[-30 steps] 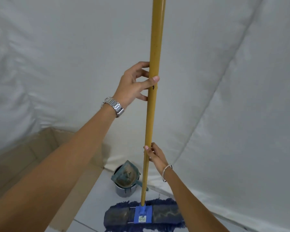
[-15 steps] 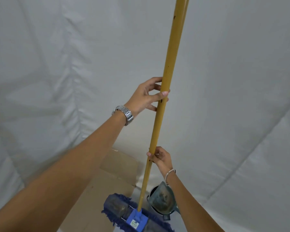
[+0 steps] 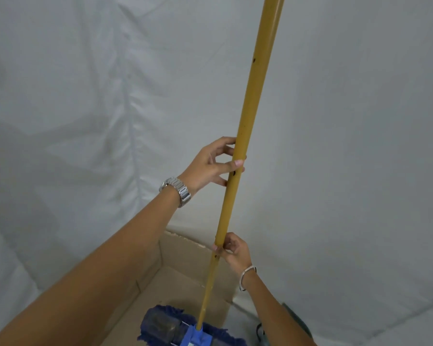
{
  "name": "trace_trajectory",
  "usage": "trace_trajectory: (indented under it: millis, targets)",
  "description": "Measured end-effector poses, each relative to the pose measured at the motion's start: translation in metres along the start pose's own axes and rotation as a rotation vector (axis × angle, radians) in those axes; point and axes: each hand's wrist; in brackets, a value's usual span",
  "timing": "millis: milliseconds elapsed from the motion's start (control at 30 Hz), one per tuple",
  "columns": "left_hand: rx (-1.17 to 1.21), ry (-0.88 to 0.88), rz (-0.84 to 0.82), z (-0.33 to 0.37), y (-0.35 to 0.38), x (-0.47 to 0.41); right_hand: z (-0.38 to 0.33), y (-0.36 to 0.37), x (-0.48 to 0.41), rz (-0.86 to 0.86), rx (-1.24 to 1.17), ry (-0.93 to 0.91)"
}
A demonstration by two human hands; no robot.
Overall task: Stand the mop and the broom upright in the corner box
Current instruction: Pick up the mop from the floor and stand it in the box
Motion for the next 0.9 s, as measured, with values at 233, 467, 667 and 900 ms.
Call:
trace_trajectory:
  millis: [233,467,667,900]
  targets:
    - [0.048,-0.057,0.022,-0.050,-0.087,-0.058,0.028,0.059,-0.088,-0.048,0.087,0.035]
    - [0.075,-0.093,-0.012,-0.111,-0.155,-0.130,0.071,0.108,-0.173,0.028,0.177,0.100]
    - [0.110,-0.137,-0.115,-0.167,-0.197,-0.201,0.118,0.134,-0.249,0.043,0.287,0.189]
    - [0.154,-0.191,-0.163,-0.230,-0.213,-0.255,0.171,0.144,-0.289,0.124,0.344,0.271]
Point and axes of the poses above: each hand's wrist, its own x-axis away from the middle knuckle, its own y-axis out of the palm, z = x × y, and after that the axes turned 10 degrees about -y, right-handed
